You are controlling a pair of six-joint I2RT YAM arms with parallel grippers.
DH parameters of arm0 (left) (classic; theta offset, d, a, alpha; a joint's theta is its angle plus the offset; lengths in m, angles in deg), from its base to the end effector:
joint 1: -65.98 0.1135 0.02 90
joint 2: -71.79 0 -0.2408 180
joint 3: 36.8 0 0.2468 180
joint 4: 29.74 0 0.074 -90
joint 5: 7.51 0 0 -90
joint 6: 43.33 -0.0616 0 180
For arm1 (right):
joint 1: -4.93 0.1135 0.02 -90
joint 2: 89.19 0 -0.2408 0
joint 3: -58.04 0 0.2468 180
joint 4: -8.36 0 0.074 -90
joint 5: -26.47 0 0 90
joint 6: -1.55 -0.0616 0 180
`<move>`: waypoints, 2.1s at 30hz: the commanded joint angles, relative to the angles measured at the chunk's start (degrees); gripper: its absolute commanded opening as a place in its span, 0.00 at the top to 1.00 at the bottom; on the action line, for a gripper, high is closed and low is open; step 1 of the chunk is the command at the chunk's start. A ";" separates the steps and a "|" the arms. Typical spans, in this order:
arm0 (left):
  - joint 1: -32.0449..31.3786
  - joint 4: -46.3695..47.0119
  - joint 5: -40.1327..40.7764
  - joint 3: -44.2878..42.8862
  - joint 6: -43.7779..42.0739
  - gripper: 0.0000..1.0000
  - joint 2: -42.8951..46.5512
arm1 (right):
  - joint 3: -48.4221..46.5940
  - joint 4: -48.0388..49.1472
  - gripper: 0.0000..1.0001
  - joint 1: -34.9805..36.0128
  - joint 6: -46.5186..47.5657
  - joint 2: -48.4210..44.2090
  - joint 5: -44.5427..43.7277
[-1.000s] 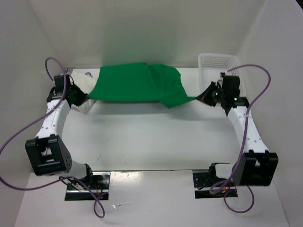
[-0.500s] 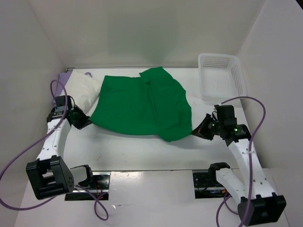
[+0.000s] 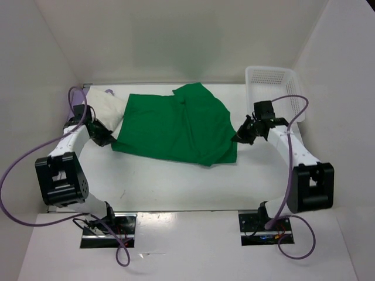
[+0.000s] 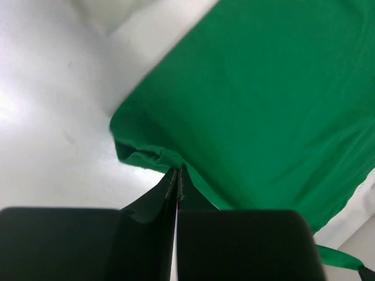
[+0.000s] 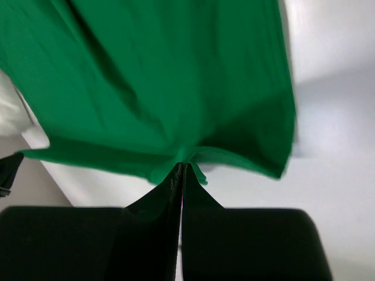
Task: Fold and stack the t-shirts
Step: Fold the flattened tshirt in 1/3 of the way
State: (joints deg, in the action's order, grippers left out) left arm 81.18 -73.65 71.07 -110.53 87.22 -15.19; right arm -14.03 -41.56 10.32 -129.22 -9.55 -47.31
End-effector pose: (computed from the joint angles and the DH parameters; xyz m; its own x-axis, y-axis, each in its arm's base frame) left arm 0.3124 0.0722 0.1845 -0.5164 -0.8006 -0.3039 -0.6437 0.5969 -0.4790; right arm 0.2900 0.0446 0.2056 -0.7923 0.5551 -0.2532 0.3668 0.7650 0.5294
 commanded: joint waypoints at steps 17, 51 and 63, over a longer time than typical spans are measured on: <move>-2.45 8.22 2.19 -20.05 2.51 1.00 -22.52 | -32.70 9.40 1.00 0.33 5.61 30.57 -8.14; 0.79 18.86 -6.95 6.22 5.94 0.62 -9.34 | 12.91 23.11 0.65 0.33 -4.23 4.91 -11.21; 0.79 21.85 -8.09 4.03 6.47 0.76 -15.05 | 9.75 25.74 0.64 -0.72 -4.75 12.83 -14.90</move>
State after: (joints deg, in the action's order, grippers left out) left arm 81.92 -54.09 63.75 -104.25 93.69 -28.63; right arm -2.23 -18.92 10.17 -133.62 2.54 -58.87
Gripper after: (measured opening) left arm 0.287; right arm 0.363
